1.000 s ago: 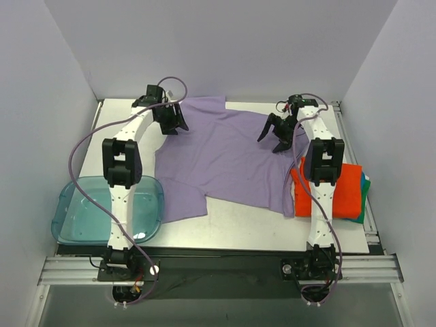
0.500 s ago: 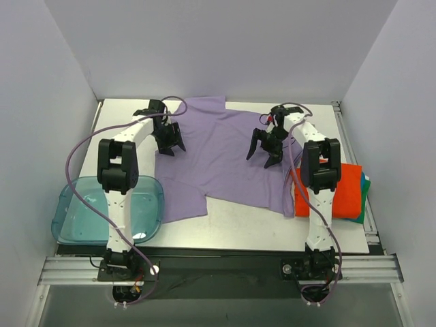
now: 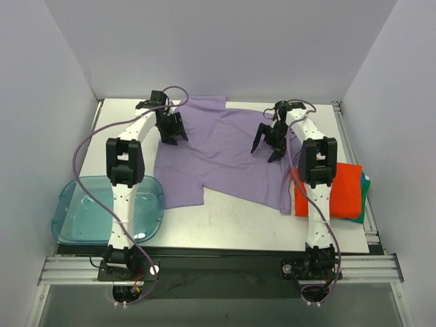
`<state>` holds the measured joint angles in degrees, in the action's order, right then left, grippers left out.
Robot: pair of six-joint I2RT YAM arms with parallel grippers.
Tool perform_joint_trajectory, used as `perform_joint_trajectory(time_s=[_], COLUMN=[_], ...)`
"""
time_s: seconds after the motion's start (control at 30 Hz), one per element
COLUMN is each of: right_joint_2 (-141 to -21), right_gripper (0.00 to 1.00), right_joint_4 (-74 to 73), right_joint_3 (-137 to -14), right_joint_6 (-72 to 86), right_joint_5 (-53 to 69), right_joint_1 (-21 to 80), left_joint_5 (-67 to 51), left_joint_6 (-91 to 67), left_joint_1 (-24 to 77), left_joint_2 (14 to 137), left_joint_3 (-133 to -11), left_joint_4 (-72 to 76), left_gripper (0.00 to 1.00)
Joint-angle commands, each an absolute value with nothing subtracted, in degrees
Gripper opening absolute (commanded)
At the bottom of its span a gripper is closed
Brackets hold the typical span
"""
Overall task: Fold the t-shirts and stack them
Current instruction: Flatten out the tshirt
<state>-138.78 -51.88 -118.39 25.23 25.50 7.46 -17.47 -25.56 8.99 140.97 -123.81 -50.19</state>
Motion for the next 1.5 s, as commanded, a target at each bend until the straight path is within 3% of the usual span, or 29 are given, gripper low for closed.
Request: perform_joint_trajectory(time_s=[0.0,0.13,0.3,0.43,0.8,1.07,1.27,1.47], right_joint_2=[-143.3,-147.1,-152.2,-151.3,-138.4,-128.0,-125.2,-127.2], right_gripper=[0.8,0.8,0.8,0.8,0.8,0.8,0.8,0.8], right_joint_4=[-54.0,-54.6,-53.4,-47.6,-38.9,-38.6,-38.7,-38.8], right_joint_3=[-123.5,-131.3,-139.4,-138.7,-125.2,-111.0,-102.2,-99.7], right_joint_6=[26.1,28.7,32.4,33.9,29.8,24.8,24.4,25.4], right_joint_5=[22.9,24.0,28.4,33.0,37.7,35.6,32.0,27.8], right_joint_1=[6.2,5.1,3.5,3.2,3.8,6.9,7.8,7.8], left_joint_5=[-16.9,-19.0,-24.5,-27.5,-24.5,-19.1,-17.2,-16.9], left_joint_6=[-23.4,-23.4,-23.7,-25.6,-25.4,-27.0,-29.5,-30.8], left_joint_1=[8.1,8.2,8.1,8.5,9.5,9.8,9.8,9.3], left_joint_2=[147.9,153.4,155.1,153.6,135.5,120.9,119.9,123.8], left_joint_3=[-130.1,-141.0,-141.5,-141.1,-125.8,-102.8,-95.2,-96.0], left_joint_4=[-49.0,-48.1,-39.6,-34.4,-26.8,-22.9,-26.4,-28.6], left_gripper=[0.67,0.67,0.67,0.67,0.67,0.67,0.67,0.67])
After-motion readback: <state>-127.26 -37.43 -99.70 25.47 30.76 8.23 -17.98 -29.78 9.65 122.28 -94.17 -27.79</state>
